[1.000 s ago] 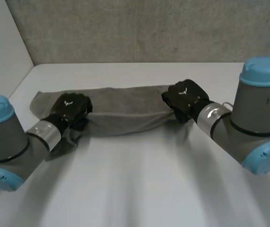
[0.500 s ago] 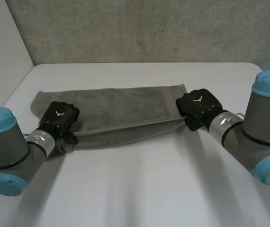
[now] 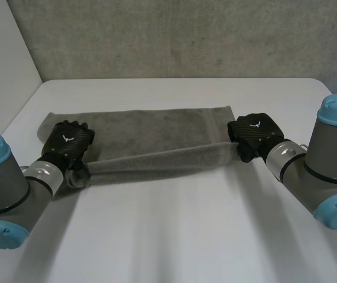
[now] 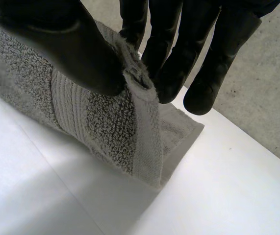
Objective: Fold the towel.
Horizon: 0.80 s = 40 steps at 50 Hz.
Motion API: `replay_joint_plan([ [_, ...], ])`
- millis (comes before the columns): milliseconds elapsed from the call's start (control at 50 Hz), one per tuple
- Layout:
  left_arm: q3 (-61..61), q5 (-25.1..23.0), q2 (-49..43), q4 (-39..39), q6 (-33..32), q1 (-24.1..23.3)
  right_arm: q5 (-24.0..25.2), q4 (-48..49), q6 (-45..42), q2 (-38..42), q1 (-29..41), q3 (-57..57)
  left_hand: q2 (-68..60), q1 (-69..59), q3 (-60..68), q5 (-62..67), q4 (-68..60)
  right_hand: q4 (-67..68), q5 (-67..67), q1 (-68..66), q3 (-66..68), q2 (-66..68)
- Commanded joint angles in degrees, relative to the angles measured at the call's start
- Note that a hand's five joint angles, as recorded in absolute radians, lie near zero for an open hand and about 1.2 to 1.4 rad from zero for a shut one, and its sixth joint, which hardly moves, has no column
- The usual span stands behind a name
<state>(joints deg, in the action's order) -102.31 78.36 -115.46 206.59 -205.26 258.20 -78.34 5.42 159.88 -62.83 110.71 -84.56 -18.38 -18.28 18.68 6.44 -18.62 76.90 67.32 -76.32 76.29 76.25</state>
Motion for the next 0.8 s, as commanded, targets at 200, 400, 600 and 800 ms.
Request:
replay_joint_plan([
  [200, -0.3, -0.1, -0.1, -0.4, -0.1, -0.9, -0.3, 0.2, 0.7, 2.1, 0.2, 0.3, 5.3, 5.2, -5.6, -3.4, 5.5, -16.5, -16.9, 15.9, -15.9, -15.8],
  [400, -0.3, -0.1, -0.1, -0.4, 0.0, -0.8, -0.5, -0.3, 0.6, 6.7, 0.4, 1.5, 5.3, 5.2, -5.6, -3.4, 5.5, -28.0, -28.4, 27.4, -27.4, -27.3],
  [600, -0.3, -0.1, -0.1, -0.4, 0.0, -0.8, -0.2, 0.1, 1.6, 5.2, -0.8, 1.5, 4.8, 4.7, -5.1, -2.9, 5.0, 3.1, 2.7, -3.7, 3.7, 3.8],
  [800, -0.3, -0.1, -0.1, -0.4, 0.2, -0.8, -0.8, 4.0, 10.1, -1.6, -8.0, 0.7, 4.6, 4.5, -4.9, -2.7, 4.9, 3.1, 2.7, -3.7, 3.7, 3.8],
])
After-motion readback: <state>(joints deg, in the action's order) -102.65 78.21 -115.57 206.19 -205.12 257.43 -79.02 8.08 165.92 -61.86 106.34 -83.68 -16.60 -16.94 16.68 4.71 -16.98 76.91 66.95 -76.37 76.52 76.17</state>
